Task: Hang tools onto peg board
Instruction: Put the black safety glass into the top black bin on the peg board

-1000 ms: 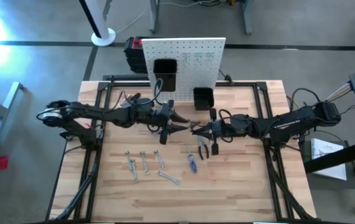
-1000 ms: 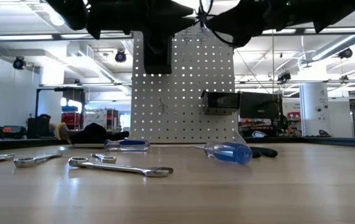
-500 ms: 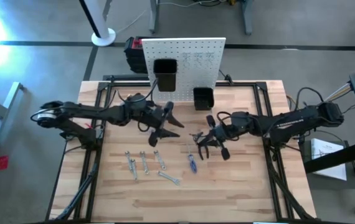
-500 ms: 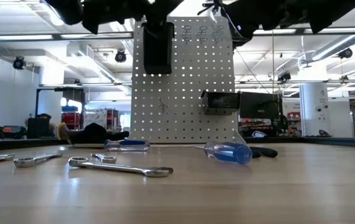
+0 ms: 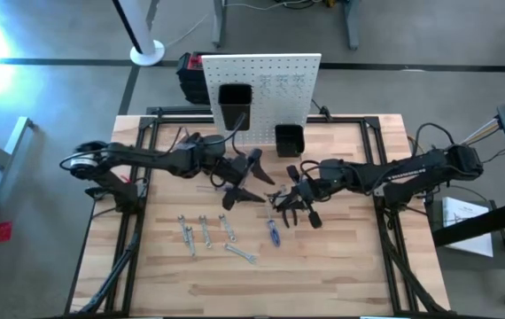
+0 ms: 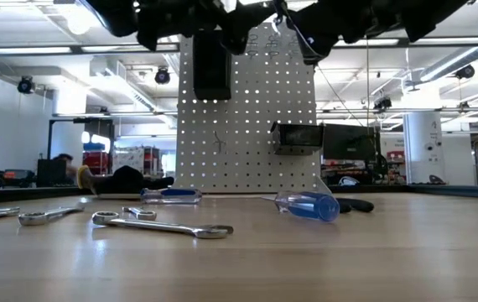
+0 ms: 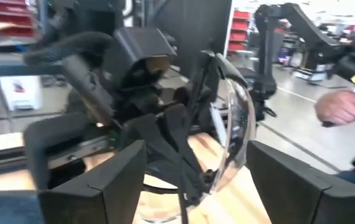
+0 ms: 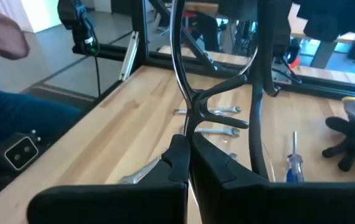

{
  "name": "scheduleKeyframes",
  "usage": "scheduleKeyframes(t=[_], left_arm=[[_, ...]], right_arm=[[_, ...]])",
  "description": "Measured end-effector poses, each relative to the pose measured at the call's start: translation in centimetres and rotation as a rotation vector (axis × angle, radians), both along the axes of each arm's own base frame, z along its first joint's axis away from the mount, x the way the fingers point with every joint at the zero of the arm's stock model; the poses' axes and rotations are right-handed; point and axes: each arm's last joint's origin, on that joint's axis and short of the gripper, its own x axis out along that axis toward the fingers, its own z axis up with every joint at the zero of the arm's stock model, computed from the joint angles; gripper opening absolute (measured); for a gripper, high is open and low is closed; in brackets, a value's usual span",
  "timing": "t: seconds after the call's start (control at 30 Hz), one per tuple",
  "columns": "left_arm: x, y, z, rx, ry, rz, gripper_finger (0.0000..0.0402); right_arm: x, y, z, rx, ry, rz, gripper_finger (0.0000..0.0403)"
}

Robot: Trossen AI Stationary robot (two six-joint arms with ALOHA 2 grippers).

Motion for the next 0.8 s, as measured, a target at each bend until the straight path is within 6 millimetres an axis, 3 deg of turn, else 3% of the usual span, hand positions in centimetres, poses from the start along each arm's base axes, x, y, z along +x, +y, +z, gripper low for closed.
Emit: scheduleKeyframes(t=[0.2,0.6,0.8], left_arm=[[0.32,-0.15,-0.08,-0.025,0.012,-0.088,0.0195],[0.09,-0.22,0.56,-0.015,-0.031,-0.118,0.0021],[0.01,-0.29,0.61,-0.045,-0.012,-0.140,0.0004]], right_arm=[[-0.08,0.00,0.29,0.006,-0.008,-0.002,0.0000],[-0.11,-0.35,0.09,0.022,0.021,-0.020,0.0000],[-0.11,-0.39,0.07,0.027,0.025,-0.029,0.0000]])
